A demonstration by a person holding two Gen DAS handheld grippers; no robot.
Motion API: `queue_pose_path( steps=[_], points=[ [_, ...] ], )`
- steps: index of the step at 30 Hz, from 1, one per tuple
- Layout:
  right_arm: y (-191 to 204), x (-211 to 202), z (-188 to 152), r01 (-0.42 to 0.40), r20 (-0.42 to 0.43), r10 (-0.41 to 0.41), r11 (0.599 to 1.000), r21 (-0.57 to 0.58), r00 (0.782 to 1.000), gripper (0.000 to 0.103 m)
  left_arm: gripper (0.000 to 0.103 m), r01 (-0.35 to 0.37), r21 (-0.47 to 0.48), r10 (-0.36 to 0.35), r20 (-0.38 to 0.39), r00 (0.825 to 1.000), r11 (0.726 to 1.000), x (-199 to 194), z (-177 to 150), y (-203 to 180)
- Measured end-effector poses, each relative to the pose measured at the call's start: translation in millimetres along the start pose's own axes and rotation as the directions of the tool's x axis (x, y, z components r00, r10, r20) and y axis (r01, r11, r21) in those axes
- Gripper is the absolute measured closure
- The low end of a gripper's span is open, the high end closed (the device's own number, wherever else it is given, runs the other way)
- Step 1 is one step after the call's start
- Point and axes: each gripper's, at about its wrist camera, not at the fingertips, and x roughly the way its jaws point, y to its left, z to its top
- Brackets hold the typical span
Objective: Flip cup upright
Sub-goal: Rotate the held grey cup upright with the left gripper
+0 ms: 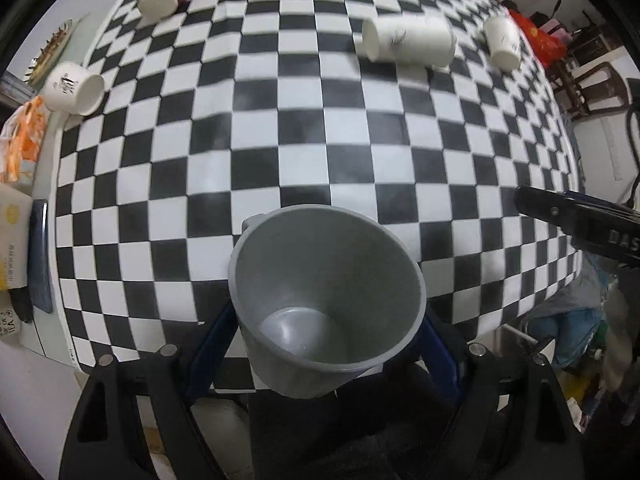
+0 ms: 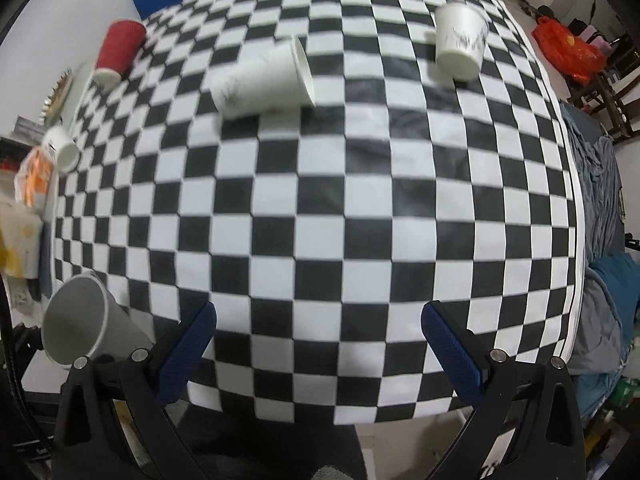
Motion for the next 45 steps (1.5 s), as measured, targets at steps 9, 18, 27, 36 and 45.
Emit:
queue_pose_path(
  steps=[9, 18, 27, 36, 45],
  points=[
    [-5.1, 13.8, 8.6, 0.028, -0.020, -0.027, 0.999, 0.044, 0.999, 0.000, 0.018, 0.001, -0.095, 0.001, 0.021, 1.000, 0.995, 19.9, 46.0, 11.5],
    [-2.8, 8.0, 18.8, 0.043, 0.003, -0.044, 0.991, 0.126, 0.999, 0.000, 0.019, 0.034, -0.119, -0.035, -0.006, 0.999, 0.992, 36.2, 81.9, 24.3],
    [2.2, 10.6, 13.7, 0.038, 0.005, -0.039, 0.985, 0.167, 0.999, 0.000, 0.017, 0.034, -0.059, -0.034, 0.011, 0.999, 0.998, 38.9, 77.8, 15.9],
    [22.2, -3.2, 5.2, 0.030, 0.045, -0.035, 0.992, 0.124, 0.998, 0.000, 0.012, -0.010, -0.073, 0.026, 0.221, 0.975, 0.997, -8.6, 57.7, 30.1],
    [92.3, -4.7, 1.0, -0.021, 0.001, 0.022, 0.999, -0.039, 1.000, 0.000, 0.006, -0.068, -0.176, 0.119, 0.302, 0.946, 0.982, -27.3, 13.3, 80.9]
  ],
)
